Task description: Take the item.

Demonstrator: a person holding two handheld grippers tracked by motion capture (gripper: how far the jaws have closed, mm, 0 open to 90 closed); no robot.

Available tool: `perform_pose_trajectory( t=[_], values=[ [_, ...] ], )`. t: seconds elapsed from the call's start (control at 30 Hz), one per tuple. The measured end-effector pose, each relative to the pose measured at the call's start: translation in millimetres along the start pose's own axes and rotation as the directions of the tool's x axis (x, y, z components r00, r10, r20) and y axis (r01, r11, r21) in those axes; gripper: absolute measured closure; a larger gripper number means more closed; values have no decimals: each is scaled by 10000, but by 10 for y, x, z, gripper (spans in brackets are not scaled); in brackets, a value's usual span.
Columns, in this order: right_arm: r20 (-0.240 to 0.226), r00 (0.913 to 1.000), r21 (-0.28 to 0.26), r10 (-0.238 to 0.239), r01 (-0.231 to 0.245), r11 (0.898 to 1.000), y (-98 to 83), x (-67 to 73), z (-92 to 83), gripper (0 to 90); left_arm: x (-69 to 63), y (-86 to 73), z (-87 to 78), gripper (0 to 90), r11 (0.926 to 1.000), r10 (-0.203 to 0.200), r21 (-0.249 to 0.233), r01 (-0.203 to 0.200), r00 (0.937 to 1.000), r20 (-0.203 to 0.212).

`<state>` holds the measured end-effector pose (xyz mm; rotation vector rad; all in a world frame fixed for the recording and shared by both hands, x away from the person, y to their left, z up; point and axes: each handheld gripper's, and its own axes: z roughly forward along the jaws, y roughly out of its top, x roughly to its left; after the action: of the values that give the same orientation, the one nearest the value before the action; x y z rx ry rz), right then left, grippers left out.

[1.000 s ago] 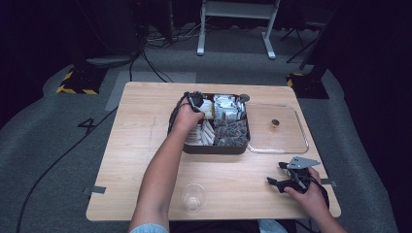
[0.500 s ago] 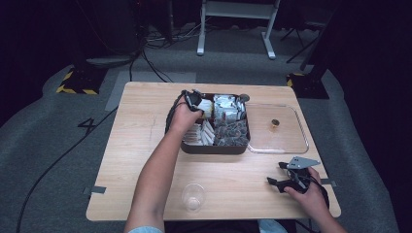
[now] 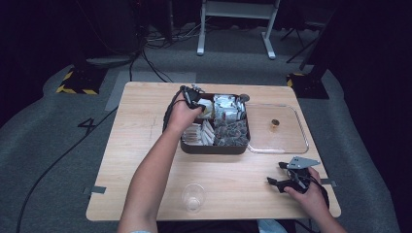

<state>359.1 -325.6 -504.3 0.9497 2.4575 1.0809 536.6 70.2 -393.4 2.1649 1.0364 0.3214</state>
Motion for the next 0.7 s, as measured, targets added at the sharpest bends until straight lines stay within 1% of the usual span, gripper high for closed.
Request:
perform_pose_trajectory(
  t=[0.1, 0.2, 0.23, 0.27, 0.3, 0.33, 0.4, 0.5, 0.53, 0.6, 0.7],
  values=[
    [-7, 10000, 1, -10, 10, 10000, 0, -1, 0, 160, -59, 20, -82, 900, 9997, 207, -127, -207, 9998, 70],
    [-9, 10000, -5, -8, 8, 10000, 2, -3, 2, 160, -106, 36, -182, 900, 9994, 233, -249, -231, 9997, 80],
    [-9, 10000, -5, -8, 8, 10000, 2, -3, 2, 160, -121, 36, -215, 900, 9994, 177, -288, -176, 9998, 33],
    [-9, 10000, -6, -10, 10, 10000, 1, -3, 2, 160, -135, 35, -250, 900, 9993, 210, -317, -212, 9998, -67],
    [-10, 10000, -6, -7, 7, 10000, 2, -3, 2, 160, -172, 24, -318, 900, 9991, 191, -387, -193, 9998, -66],
    [-10, 10000, -6, -7, 7, 10000, 2, -3, 2, 160, -172, 24, -318, 900, 9991, 191, -387, -193, 9998, -66],
    [-9, 10000, -6, -8, 8, 10000, 2, -3, 2, 160, -202, 5, -385, 900, 9989, 196, -417, -195, 9998, 6],
    [-11, 10000, -14, -10, 10, 10000, 4, -4, 5, 160, -246, -33, -482, 900, 9980, 214, -592, -208, 9997, 97],
    [-8, 10000, -14, -6, 6, 10000, 5, -5, 6, 160, -273, -57, -547, 900, 9976, 208, -669, -196, 9996, 182],
    [0, 10000, -13, 4, -4, 10000, 6, -4, 8, 160, -287, -70, -576, 900, 9973, 247, -693, -232, 9995, 215],
    [12, 10000, -11, 12, -12, 10000, 7, -4, 9, 160, -342, -109, -662, 900, 9967, 357, -733, -335, 9990, 283]
  ],
)
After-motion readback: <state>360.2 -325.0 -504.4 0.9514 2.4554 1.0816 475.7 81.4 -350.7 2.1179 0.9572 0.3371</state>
